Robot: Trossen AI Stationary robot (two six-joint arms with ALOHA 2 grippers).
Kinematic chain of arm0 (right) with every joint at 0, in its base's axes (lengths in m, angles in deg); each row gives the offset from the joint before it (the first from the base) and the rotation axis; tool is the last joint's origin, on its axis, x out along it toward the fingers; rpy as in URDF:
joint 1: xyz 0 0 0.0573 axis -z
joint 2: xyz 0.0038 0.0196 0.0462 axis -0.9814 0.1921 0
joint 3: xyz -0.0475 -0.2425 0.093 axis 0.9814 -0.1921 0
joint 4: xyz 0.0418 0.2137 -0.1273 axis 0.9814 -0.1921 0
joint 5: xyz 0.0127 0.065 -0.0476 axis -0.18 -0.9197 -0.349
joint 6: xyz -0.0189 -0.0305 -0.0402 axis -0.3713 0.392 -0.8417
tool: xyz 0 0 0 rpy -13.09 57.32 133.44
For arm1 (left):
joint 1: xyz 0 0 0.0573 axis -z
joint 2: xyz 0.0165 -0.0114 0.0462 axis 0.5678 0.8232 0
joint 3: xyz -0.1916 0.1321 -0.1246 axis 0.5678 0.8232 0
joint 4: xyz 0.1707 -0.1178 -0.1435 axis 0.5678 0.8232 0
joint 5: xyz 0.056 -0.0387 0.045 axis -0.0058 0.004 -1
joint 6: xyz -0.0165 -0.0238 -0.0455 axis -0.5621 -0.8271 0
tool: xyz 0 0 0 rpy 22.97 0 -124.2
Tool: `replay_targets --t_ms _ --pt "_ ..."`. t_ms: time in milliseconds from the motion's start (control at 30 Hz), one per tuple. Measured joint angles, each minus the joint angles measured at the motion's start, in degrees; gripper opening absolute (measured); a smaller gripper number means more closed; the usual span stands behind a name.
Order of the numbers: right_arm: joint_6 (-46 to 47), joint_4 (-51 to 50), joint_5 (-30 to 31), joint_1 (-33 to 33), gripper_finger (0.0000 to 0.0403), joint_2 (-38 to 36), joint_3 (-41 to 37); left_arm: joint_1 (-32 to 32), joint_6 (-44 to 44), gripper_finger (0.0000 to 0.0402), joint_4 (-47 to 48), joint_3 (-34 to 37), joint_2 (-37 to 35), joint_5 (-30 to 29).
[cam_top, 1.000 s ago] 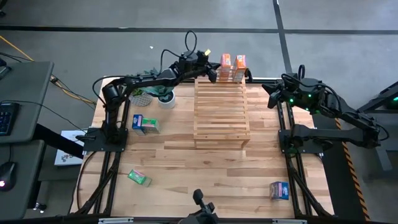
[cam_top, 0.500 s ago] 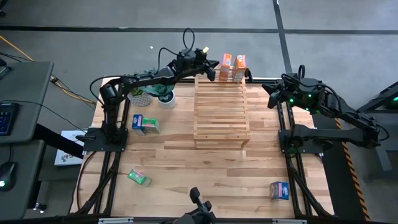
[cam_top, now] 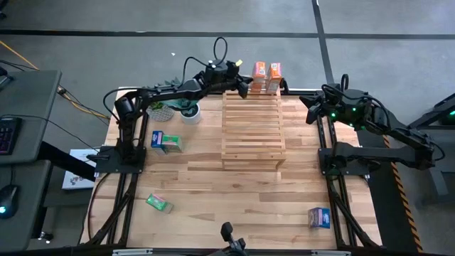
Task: Stack cereal on shelf
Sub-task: Move the orange cereal box beside the other orange cereal box on the shelf
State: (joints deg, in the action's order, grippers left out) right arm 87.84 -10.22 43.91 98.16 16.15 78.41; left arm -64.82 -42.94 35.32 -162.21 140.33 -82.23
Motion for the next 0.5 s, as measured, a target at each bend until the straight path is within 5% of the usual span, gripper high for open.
replay_targets --t_ms 500 --pt "0.00 -0.01 0.00 -0.01 0.0000 0.00 0.00 -0.81 0.15 0.0000 0.53 0.00 0.00 -0.65"
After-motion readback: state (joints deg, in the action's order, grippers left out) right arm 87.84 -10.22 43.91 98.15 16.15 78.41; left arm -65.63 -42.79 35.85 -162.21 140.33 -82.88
